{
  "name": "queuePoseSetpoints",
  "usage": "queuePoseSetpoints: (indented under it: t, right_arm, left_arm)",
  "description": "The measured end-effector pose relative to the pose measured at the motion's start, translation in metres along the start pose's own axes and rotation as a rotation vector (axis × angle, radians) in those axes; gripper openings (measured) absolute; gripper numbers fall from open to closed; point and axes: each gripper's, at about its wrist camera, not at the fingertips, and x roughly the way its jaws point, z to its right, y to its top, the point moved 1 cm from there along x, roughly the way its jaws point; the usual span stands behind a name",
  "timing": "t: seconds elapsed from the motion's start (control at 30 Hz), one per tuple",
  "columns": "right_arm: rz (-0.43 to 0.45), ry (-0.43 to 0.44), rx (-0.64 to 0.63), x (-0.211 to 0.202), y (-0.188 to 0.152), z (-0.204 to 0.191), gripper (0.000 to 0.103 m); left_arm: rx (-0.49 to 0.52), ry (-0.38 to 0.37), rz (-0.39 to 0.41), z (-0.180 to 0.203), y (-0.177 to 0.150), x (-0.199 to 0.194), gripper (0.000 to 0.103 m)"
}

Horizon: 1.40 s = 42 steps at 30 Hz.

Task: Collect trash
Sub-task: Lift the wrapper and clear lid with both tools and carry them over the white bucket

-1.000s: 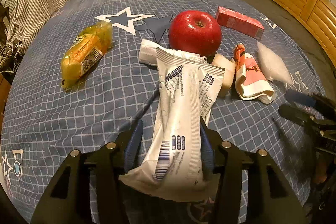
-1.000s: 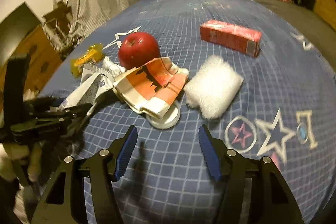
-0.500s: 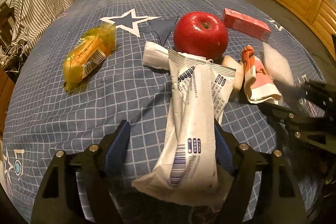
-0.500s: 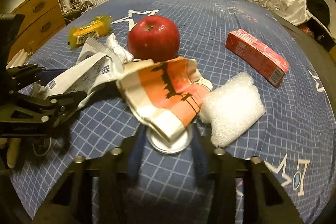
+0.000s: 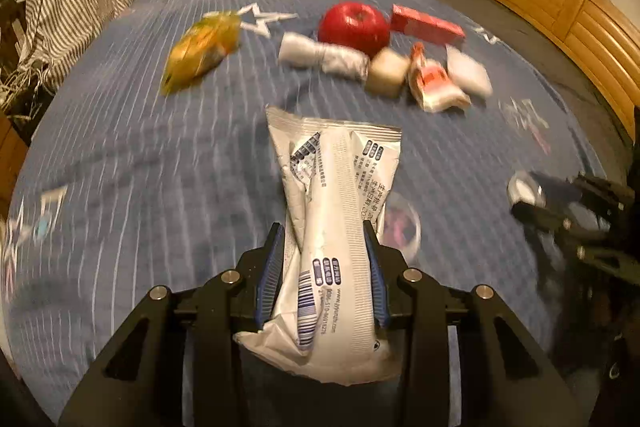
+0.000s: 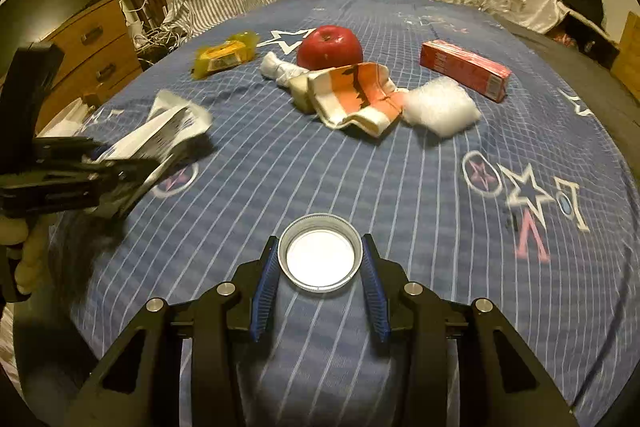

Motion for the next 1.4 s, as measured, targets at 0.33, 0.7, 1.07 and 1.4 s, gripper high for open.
queuePoseSetpoints:
  t: [0.33,0.7,1.07,1.4]
  right_arm:
    - [0.018,-0.053,0.002,-0.006,-0.01,-0.008,0.042]
    - [0.066,-0.098,0.014,-0.007,-0.016,-0.013,0.042]
    - [0.256,-0.139,0.083,-0.052,-0.005,-0.027,0.041]
    - [0.487,-0.221,0.101,-0.131,0.013,-0.043,0.041]
  left_arm:
    - [0.008,0.019,0.022,0.008,0.008,-0.002,0.065]
    - [0.076,0.028,0.05,0.032,0.003,0.007,0.04]
    - [-0.013,0.111,0.268,0.036,-0.013,-0.057,0.036]
    - [-0.047,0.169,0.523,0.06,0.0,-0.129,0.036]
